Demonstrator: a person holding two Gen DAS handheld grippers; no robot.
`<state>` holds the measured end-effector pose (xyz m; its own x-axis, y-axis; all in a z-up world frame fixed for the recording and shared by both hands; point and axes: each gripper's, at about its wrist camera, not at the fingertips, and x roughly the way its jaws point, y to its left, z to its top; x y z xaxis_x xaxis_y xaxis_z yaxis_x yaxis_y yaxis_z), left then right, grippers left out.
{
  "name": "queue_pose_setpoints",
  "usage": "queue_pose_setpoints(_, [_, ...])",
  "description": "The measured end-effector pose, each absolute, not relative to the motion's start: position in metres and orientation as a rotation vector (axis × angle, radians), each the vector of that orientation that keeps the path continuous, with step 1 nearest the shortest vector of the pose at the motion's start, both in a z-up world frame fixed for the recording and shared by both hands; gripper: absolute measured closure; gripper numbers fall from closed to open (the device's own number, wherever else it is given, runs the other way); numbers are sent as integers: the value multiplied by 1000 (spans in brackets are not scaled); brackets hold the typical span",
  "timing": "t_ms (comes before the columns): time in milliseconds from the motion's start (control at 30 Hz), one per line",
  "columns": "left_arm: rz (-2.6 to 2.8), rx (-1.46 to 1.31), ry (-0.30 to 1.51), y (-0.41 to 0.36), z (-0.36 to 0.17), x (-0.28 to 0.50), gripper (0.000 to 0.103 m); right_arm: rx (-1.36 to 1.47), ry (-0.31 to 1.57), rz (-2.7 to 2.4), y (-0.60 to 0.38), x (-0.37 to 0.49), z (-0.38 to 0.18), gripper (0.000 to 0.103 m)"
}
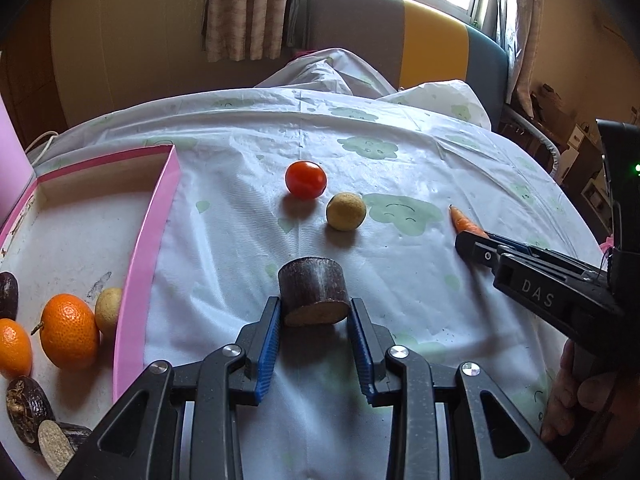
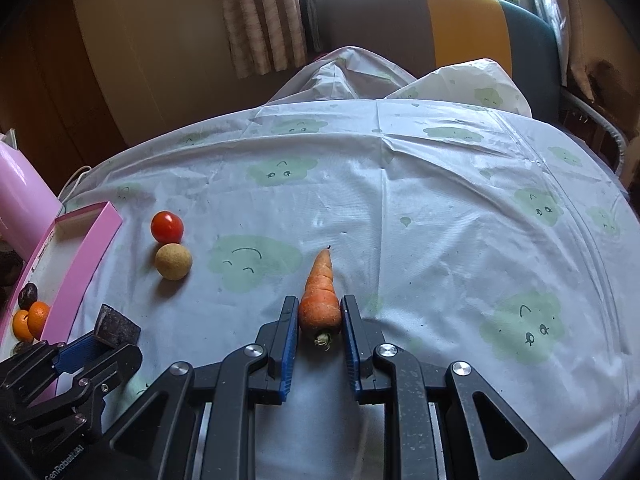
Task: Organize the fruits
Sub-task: 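Carry the eggplant slice with the left tool and the carrot with the right tool toward the tray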
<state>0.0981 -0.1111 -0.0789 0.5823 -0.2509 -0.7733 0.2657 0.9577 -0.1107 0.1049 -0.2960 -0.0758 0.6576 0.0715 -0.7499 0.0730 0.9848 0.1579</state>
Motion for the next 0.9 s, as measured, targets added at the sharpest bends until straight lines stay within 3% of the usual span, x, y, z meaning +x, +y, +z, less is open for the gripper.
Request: queue_pose_setpoints(900, [-307, 9, 890, -109, -77, 96, 70, 130, 854, -24, -289, 105, -76, 81])
